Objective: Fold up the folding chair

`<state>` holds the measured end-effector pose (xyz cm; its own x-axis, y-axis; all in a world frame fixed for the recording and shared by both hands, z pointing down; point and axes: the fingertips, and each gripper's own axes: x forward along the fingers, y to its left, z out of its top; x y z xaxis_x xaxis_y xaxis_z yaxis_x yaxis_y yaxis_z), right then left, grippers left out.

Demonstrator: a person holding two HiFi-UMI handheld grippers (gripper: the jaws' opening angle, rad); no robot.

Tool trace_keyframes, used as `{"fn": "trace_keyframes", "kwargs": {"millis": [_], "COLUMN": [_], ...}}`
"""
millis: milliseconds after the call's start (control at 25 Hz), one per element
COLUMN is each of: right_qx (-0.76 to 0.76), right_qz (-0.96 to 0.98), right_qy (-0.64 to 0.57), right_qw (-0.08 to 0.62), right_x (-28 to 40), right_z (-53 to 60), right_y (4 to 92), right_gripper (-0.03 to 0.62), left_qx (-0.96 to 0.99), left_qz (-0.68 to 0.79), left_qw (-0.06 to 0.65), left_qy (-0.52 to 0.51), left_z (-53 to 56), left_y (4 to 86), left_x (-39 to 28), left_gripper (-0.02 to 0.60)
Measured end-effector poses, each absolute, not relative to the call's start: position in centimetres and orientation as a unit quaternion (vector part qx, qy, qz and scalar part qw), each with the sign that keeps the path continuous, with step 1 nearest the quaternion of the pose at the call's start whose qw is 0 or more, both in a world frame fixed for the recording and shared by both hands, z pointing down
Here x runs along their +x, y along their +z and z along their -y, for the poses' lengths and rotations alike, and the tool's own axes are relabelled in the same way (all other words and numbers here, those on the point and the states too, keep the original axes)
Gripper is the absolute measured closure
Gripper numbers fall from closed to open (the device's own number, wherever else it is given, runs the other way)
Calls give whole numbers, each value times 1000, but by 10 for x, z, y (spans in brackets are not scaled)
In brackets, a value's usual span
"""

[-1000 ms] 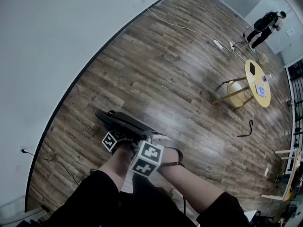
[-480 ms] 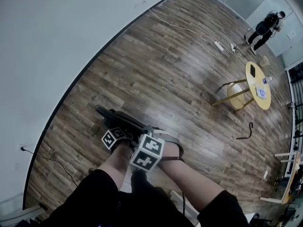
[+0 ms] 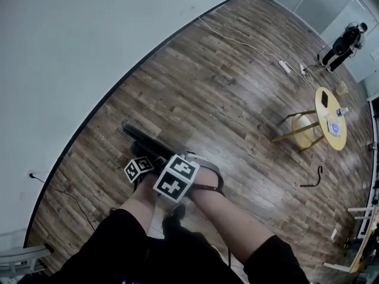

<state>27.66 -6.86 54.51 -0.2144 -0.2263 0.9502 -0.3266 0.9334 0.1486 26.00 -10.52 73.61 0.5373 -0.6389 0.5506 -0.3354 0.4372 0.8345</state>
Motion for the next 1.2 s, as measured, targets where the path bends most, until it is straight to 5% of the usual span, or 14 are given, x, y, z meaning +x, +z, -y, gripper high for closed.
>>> {"fn": "trace_keyframes", "kwargs": {"millis": [280, 1200], "right_qx": [168, 173], "right_qz": [783, 773], "right_qy": [48, 110], "right_qw": [597, 601], "right_x": [281, 301], "right_z": [82, 103], "right_y": [544, 543], "right_gripper": [548, 545], "left_qx": [529, 663], "left_qz": [436, 327], "left_qw": [710, 673], "left_qy": [-160, -16], "left_z": [114, 106], "left_y": [723, 652], "left_x": [263, 181], "left_gripper": [236, 256]}}
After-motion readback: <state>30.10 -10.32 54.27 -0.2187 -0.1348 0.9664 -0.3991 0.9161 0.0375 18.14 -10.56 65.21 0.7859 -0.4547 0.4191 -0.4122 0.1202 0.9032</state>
